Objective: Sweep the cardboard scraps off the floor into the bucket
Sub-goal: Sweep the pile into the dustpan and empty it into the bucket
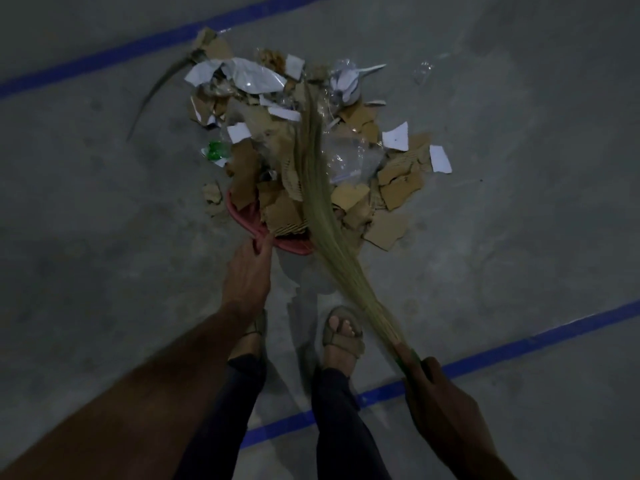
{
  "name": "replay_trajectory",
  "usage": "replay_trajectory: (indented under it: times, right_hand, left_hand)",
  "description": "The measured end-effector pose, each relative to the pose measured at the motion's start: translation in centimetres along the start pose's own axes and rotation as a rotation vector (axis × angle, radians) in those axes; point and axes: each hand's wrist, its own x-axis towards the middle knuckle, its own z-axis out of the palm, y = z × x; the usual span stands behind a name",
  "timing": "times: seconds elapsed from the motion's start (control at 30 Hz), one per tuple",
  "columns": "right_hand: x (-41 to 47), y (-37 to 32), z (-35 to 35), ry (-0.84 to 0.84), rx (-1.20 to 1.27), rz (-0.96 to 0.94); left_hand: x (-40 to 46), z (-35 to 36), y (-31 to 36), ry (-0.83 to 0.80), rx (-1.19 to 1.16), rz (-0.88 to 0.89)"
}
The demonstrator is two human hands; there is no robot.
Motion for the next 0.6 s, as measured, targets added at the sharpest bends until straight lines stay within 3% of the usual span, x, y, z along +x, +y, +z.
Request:
replay_trajectory:
  times: [0.03,0.13,0.33,0.6]
  right_hand:
    - [-0.9,-0.7,-1.1,-0.035,0.021,0.002]
    - [-3.7,-1.4,-2.9,0.099,0.004,0.010]
    - [-12.6,-2.9,-8.8,0.219,0.040,-0.023]
    - [-26.5,-3.7,-13.3,0.310,0.065,0.000]
  left_hand:
    - [-0.7,-1.1,0.5,-0.003,0.014,0.032]
    - [-2.7,-4.8,2.1,0.019,0.020,0.054]
    - [-8.7,-14.1,6.2,0.044,-0.099,-0.076]
    - [-21.2,-26.1,9.8,0.211,0.062,0.052]
